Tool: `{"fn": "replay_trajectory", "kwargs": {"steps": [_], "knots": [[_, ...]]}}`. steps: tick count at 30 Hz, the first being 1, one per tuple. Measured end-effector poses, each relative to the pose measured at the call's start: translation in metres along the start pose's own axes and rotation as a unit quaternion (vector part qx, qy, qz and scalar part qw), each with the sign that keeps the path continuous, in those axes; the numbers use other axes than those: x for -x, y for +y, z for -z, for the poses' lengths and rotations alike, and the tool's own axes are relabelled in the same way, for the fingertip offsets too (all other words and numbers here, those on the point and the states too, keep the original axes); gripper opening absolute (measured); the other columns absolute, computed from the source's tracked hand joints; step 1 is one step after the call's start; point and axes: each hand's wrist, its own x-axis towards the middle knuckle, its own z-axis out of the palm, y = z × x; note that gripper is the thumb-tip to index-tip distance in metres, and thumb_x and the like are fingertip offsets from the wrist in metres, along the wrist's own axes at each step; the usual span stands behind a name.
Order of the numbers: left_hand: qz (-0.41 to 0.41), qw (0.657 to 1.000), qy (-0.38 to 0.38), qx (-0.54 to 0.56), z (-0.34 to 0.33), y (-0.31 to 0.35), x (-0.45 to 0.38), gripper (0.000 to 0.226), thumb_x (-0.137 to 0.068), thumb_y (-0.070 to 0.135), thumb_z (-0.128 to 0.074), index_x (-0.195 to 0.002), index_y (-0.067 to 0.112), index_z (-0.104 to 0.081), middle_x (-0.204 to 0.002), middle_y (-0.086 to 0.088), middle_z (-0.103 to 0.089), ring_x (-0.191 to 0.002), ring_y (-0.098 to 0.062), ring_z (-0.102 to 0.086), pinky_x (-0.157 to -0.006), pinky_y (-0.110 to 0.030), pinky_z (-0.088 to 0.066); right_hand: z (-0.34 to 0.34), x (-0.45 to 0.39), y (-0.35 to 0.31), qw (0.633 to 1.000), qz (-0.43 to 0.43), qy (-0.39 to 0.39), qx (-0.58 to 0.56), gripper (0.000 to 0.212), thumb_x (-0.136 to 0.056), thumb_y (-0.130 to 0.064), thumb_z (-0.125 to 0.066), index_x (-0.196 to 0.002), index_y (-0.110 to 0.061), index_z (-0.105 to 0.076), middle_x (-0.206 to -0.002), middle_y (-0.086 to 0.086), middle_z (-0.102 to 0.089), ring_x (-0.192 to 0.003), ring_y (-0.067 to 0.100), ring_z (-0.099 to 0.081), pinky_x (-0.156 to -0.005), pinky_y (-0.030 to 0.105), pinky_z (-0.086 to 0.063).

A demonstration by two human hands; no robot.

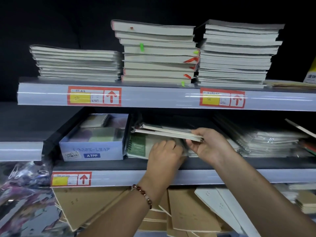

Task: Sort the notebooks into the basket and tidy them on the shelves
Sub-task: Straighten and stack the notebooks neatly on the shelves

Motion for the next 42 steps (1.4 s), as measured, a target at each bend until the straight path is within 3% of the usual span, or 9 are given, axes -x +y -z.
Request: {"fn": "replay_trajectory", "kwargs": {"steps": [3,7,12,16,22,28,34,37,42], "knots": [[0.028,0.999,-0.045,0.002,-0.010,0.004,-0.002,0.035,-0.061,0.047,-0.086,-0.079,0.019,-0.073,-0.070,0.000,-0.059,-0.066,-0.023,-0.059,-0.062,-0.032,-0.041,-0.002,-0.001,0.002,1.000,-0.001,-0.007,0.027,0.020,-0.094,0.003,-0.056,-0.114,0.005,-0.059,-0.104,0.021,-0.060,-0.079,0.027,-0.063,-0.048,0.024,-0.056],[-0.067,0.992,-0.008,0.104,0.016,0.009,0.038,0.021,-0.089,0.031,-0.061,-0.104,0.019,-0.071,-0.098,0.001,-0.065,-0.090,-0.022,-0.060,-0.077,-0.036,-0.048,-0.004,-0.004,0.011,0.998,-0.003,-0.018,0.052,0.007,-0.095,0.003,-0.058,-0.095,-0.004,-0.055,-0.101,0.016,-0.054,-0.076,0.026,-0.061,-0.047,0.025,-0.056],[0.052,0.990,0.111,0.074,0.059,-0.045,0.069,0.037,-0.092,0.038,-0.057,-0.121,0.016,-0.065,-0.110,-0.007,-0.059,-0.099,-0.026,-0.054,-0.087,-0.038,-0.041,0.002,-0.012,0.021,0.989,0.013,-0.043,0.139,0.061,-0.095,0.001,-0.059,-0.149,-0.003,-0.032,-0.120,0.006,-0.048,-0.087,0.023,-0.064,-0.063,0.031,-0.060],[0.113,0.993,-0.005,0.038,0.057,-0.083,0.052,0.070,-0.091,0.060,-0.045,-0.147,0.018,-0.041,-0.140,-0.012,-0.044,-0.130,-0.031,-0.041,-0.107,-0.045,-0.036,0.004,-0.022,0.020,0.963,0.034,-0.057,0.261,0.074,-0.091,-0.004,-0.066,-0.154,-0.005,-0.027,-0.105,-0.003,-0.041,-0.069,0.012,-0.057,-0.062,0.029,-0.060],[0.079,0.989,-0.113,0.052,0.046,-0.103,0.044,0.065,-0.093,0.068,-0.029,-0.141,0.027,-0.044,-0.144,-0.003,-0.043,-0.126,-0.026,-0.049,-0.104,-0.040,-0.042,0.005,-0.021,0.017,0.859,0.116,-0.054,0.495,0.068,-0.091,-0.028,-0.062,-0.151,-0.011,-0.036,-0.106,-0.001,-0.058,-0.066,0.012,-0.059,-0.061,0.029,-0.055],[0.084,0.990,-0.083,0.071,0.042,-0.102,0.053,0.058,-0.093,0.062,-0.039,-0.133,0.025,-0.056,-0.145,-0.005,-0.048,-0.125,-0.028,-0.052,-0.101,-0.042,-0.046,0.007,-0.008,0.007,0.661,0.173,-0.091,0.724,0.068,-0.099,-0.049,-0.044,-0.157,-0.018,-0.025,-0.147,0.004,-0.050,-0.133,0.018,-0.047,-0.100,0.028,-0.038],[0.061,0.995,-0.046,0.066,0.038,-0.103,0.056,0.054,-0.095,0.058,-0.041,-0.128,0.020,-0.061,-0.141,-0.009,-0.050,-0.120,-0.029,-0.052,-0.099,-0.044,-0.045,0.010,-0.016,0.013,0.647,0.171,-0.110,0.735,0.069,-0.101,-0.052,-0.041,-0.158,-0.017,-0.023,-0.152,0.010,-0.043,-0.137,0.020,-0.042,-0.104,0.029,-0.035],[0.057,0.995,-0.046,0.068,0.037,-0.103,0.057,0.055,-0.094,0.057,-0.041,-0.128,0.018,-0.062,-0.141,-0.010,-0.051,-0.120,-0.029,-0.052,-0.098,-0.044,-0.045,0.015,-0.018,0.016,0.630,0.166,-0.138,0.746,0.072,-0.101,-0.057,-0.036,-0.159,-0.021,-0.015,-0.165,0.004,-0.021,-0.150,0.017,-0.022,-0.117,0.029,-0.022],[0.051,0.996,-0.021,0.070,0.032,-0.103,0.061,0.054,-0.094,0.055,-0.045,-0.126,0.015,-0.064,-0.141,-0.011,-0.051,-0.120,-0.033,-0.054,-0.102,-0.046,-0.043,0.026,-0.015,0.009,0.581,0.142,-0.200,0.776,0.106,-0.082,-0.073,-0.058,-0.160,-0.027,-0.002,-0.167,-0.007,-0.007,-0.152,0.009,-0.012,-0.121,0.029,-0.020]]}}
